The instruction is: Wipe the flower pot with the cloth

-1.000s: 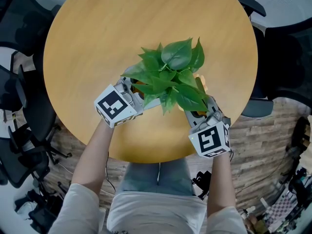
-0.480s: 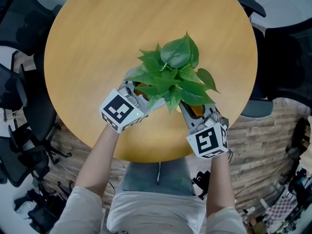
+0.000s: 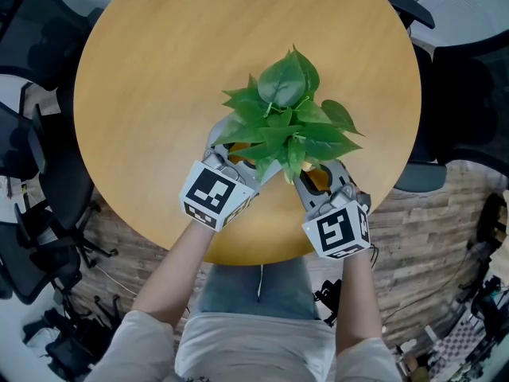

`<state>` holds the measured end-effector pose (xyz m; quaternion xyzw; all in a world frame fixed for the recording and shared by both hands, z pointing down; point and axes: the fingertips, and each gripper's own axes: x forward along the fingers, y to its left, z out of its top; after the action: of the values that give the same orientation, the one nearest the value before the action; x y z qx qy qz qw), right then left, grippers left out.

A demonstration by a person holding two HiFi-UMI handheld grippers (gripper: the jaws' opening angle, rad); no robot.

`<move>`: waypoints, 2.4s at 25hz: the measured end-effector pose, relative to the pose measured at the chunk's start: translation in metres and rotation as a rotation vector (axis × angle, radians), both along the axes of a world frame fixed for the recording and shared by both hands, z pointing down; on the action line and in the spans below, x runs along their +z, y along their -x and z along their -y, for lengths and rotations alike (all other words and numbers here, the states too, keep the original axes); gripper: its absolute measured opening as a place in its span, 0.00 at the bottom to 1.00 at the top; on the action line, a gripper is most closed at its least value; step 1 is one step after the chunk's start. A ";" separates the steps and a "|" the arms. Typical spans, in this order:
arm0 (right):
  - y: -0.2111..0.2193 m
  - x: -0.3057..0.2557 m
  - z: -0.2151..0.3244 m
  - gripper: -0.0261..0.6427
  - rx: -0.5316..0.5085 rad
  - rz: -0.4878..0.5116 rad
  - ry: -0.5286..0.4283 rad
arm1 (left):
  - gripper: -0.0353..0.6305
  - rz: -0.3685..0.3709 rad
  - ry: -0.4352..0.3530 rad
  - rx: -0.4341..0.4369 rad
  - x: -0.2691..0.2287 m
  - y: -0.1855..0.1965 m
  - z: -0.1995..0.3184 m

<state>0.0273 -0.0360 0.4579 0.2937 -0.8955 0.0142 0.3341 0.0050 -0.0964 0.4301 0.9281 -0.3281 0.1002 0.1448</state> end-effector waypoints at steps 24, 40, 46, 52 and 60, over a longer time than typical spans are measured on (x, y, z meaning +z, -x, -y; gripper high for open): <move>-0.004 0.000 0.005 0.12 0.006 0.019 0.009 | 0.70 -0.055 -0.057 0.348 -0.003 0.027 0.000; -0.003 0.000 0.004 0.12 0.019 0.022 0.017 | 0.74 -0.052 -0.025 0.710 0.001 0.013 0.011; -0.007 0.000 0.001 0.12 0.032 0.025 0.016 | 0.73 -0.069 -0.021 0.749 0.001 0.002 0.006; -0.011 0.001 0.001 0.12 0.032 0.015 0.015 | 0.71 -0.086 -0.020 0.710 0.000 0.000 0.005; -0.027 -0.002 0.011 0.12 0.089 0.023 -0.005 | 0.70 -0.089 -0.028 0.615 0.001 0.001 0.003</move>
<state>0.0545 -0.0470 0.4557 0.3339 -0.8853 0.0302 0.3221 0.0036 -0.0990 0.4316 0.9892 -0.0268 0.0941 0.1089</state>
